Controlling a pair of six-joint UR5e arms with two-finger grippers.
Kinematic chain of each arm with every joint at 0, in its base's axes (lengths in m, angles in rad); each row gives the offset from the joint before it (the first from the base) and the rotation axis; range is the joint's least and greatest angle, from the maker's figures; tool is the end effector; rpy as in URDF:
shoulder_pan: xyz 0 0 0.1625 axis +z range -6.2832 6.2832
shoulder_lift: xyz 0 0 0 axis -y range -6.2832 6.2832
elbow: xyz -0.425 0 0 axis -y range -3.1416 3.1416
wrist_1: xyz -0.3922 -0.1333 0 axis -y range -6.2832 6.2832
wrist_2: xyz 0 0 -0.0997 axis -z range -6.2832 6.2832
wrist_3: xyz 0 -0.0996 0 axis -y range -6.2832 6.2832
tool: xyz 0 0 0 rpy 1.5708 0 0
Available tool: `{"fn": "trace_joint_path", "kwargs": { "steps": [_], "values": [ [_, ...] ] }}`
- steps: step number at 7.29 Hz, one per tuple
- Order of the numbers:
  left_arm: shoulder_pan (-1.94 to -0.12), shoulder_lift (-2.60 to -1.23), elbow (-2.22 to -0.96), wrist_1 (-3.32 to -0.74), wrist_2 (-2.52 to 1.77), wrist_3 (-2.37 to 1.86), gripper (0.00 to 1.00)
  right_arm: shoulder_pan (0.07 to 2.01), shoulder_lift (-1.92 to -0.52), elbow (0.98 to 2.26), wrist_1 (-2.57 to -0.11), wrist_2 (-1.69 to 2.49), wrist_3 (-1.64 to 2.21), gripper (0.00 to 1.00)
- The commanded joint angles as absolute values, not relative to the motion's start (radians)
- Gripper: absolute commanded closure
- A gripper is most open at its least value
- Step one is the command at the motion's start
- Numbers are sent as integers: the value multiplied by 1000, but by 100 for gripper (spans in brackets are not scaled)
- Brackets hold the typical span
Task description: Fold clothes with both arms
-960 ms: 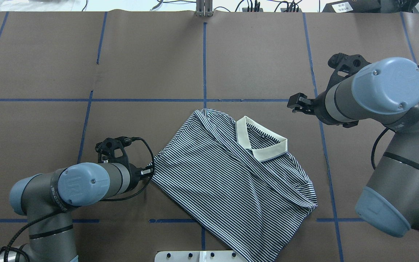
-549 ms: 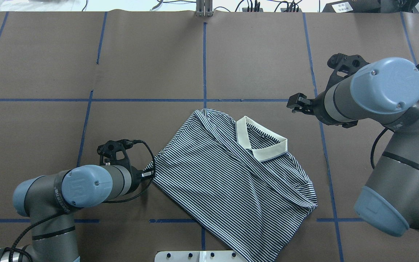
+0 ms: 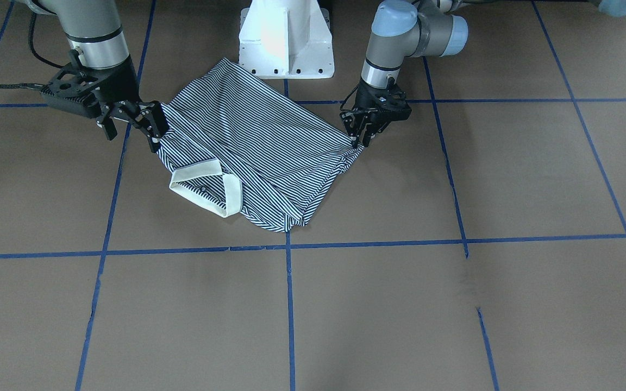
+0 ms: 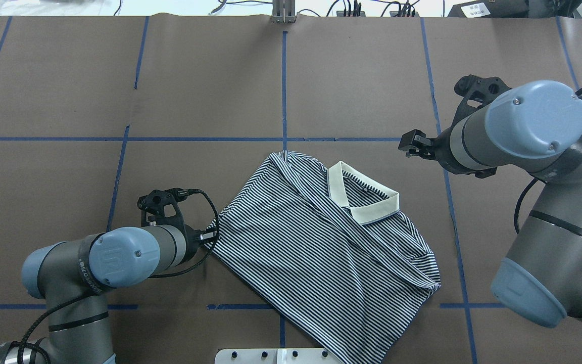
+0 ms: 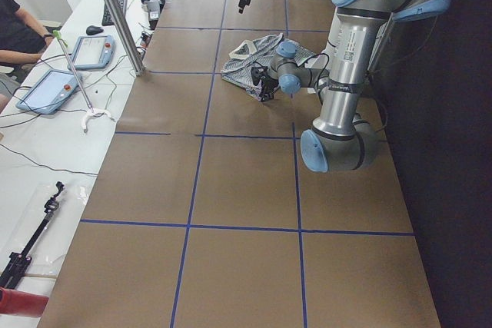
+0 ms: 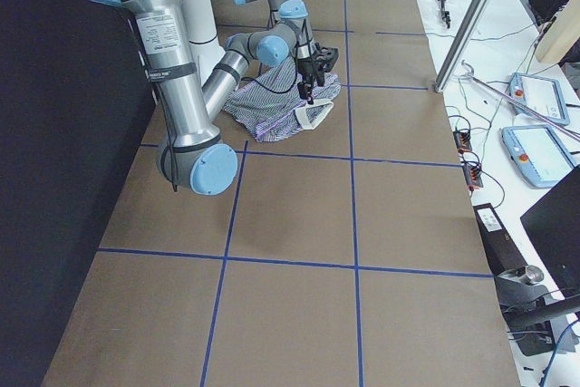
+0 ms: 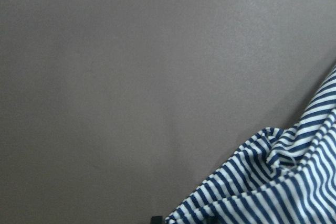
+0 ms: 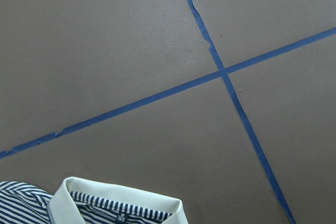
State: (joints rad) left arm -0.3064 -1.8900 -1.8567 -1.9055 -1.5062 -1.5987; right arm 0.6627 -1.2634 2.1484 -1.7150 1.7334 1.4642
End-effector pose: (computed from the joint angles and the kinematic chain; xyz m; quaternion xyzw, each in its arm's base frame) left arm 0.5251 -0.3127 0.3211 0.0913 0.4442 -0.1627 0.8763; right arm -0.3354 -0.4104 0.2693 0.0652 -0.3628 0.2268 0.9015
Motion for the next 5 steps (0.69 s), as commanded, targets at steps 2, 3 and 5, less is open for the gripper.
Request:
{"fn": "trace_joint_path", "kwargs": {
  "steps": [2, 3, 5],
  "values": [
    [-305, -1891, -1841, -1905, -1485, -1598, 63, 663, -1264, 2148, -1715, 1733, 1465, 0],
    [-305, -1902, -1841, -1904, -1486, -1600, 69, 663, -1264, 2148, -1715, 1733, 1465, 0],
    [-307, -1917, -1844, -1890, -1488, -1603, 100, 663, -1264, 2149, -1715, 1733, 1466, 0]
  ]
}}
